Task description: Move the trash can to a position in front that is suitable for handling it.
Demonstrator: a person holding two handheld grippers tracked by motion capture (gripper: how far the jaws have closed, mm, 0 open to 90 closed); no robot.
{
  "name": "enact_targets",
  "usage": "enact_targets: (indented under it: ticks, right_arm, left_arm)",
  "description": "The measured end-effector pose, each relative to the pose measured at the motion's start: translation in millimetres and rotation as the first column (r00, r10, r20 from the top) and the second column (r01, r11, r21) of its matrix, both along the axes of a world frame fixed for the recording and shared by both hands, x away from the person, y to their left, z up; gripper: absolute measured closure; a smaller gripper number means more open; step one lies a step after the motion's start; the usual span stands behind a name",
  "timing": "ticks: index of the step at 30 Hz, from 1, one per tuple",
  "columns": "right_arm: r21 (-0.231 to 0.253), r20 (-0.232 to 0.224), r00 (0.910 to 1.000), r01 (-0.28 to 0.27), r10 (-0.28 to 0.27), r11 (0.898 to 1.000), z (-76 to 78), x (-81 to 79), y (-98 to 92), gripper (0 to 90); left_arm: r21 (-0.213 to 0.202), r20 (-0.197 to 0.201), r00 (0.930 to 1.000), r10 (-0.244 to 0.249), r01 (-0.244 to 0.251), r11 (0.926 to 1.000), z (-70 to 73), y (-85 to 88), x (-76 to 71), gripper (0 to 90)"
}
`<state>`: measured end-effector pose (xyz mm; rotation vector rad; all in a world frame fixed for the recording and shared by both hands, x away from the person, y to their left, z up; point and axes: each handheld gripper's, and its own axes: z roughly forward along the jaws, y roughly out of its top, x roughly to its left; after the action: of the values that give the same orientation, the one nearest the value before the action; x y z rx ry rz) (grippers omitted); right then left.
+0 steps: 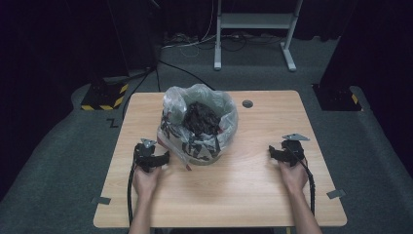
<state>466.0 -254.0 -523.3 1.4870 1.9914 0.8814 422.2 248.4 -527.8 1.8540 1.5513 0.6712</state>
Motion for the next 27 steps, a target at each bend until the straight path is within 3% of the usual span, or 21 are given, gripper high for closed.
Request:
enact_targets:
  ticks: [14, 15, 19, 24, 27]
  right_arm:
    - [0.000, 0.004, 0.9996, 0.029, -0.029, 1.000, 0.1, 0.5, 3.7, 30.5]
    - [0.029, -0.004, 0.9998, 0.019, -0.019, 0.999, 0.8, 0.7, 7.0, 30.5]
    - [0.056, -0.012, 0.9999, -0.005, 0.005, 0.998, 2.0, 0.9, 14.7, 29.2]
    - [0.096, -0.007, 0.9994, -0.034, 0.035, 0.995, 7.6, 3.6, 29.6, 29.5]
    - [0.101, 0.001, 0.9979, -0.065, 0.065, 0.993, 8.7, 5.1, 40.3, 29.5]
  left_arm:
    - [0.002, 0.000, 0.9998, 0.021, -0.021, 0.9998, 0.7, -2.9, 1.7, 19.7]
    - [-0.001, -0.005, 0.9994, 0.035, -0.035, 0.9994, 1.9, -3.6, 2.4, 21.1]
    - [-0.059, -0.007, 0.9992, 0.039, -0.039, 0.9975, 2.9, -6.6, 4.3, 21.4]
    - [-0.068, 0.003, 0.9996, 0.029, -0.029, 0.9973, 5.3, -11.9, 7.6, 21.2]
    - [-0.110, 0.011, 0.9993, 0.035, -0.033, 0.9933, 4.1, -12.9, 9.7, 21.1]
